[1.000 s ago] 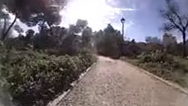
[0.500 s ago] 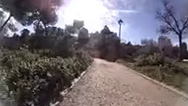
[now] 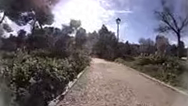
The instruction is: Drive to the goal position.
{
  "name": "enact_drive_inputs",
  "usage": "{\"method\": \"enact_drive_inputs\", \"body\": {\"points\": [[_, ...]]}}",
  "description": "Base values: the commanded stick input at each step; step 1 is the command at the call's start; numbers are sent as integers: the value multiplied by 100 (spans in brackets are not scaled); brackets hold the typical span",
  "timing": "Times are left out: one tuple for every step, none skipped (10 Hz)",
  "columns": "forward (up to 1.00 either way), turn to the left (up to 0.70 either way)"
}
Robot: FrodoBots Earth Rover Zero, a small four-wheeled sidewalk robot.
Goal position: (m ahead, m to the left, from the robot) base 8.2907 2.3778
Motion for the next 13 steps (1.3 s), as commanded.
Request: {"method": "enact_drive_inputs", "body": {"points": [[70,0],[70,0],[70,0],[70,0],[70,-16],[70,-34],[70,-35],[70,-35],[70,-35],[70,-33],[70,0],[70,0],[70,0]]}}
